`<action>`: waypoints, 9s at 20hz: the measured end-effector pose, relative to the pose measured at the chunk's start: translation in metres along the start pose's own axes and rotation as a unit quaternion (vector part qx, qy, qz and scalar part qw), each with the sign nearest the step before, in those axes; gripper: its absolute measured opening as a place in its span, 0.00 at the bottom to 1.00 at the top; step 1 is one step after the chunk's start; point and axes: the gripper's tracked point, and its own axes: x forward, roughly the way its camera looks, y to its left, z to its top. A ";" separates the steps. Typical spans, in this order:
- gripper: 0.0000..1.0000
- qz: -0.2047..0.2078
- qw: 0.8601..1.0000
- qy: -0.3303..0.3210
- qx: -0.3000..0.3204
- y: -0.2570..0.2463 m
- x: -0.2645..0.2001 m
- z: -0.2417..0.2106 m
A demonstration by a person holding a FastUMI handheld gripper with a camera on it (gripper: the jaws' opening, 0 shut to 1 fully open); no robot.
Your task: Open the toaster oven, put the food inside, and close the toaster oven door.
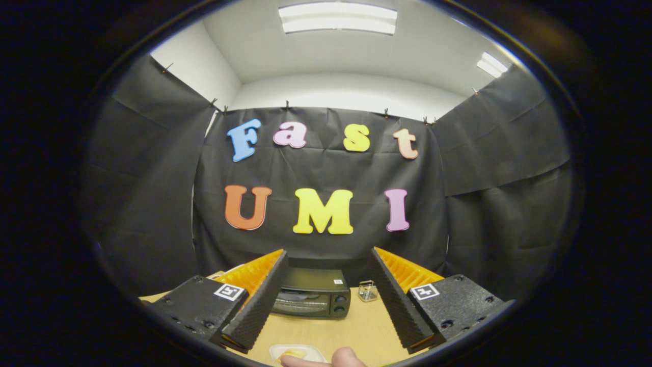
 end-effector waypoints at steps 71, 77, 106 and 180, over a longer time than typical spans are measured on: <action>0.98 0.070 0.936 0.343 0.036 0.109 0.136 -0.367; 0.97 0.062 0.921 0.380 0.060 0.096 0.111 -0.374; 0.63 0.042 0.873 0.478 0.081 0.087 -0.023 -0.418; 1.00 0.094 0.917 0.383 0.052 0.111 0.079 -0.398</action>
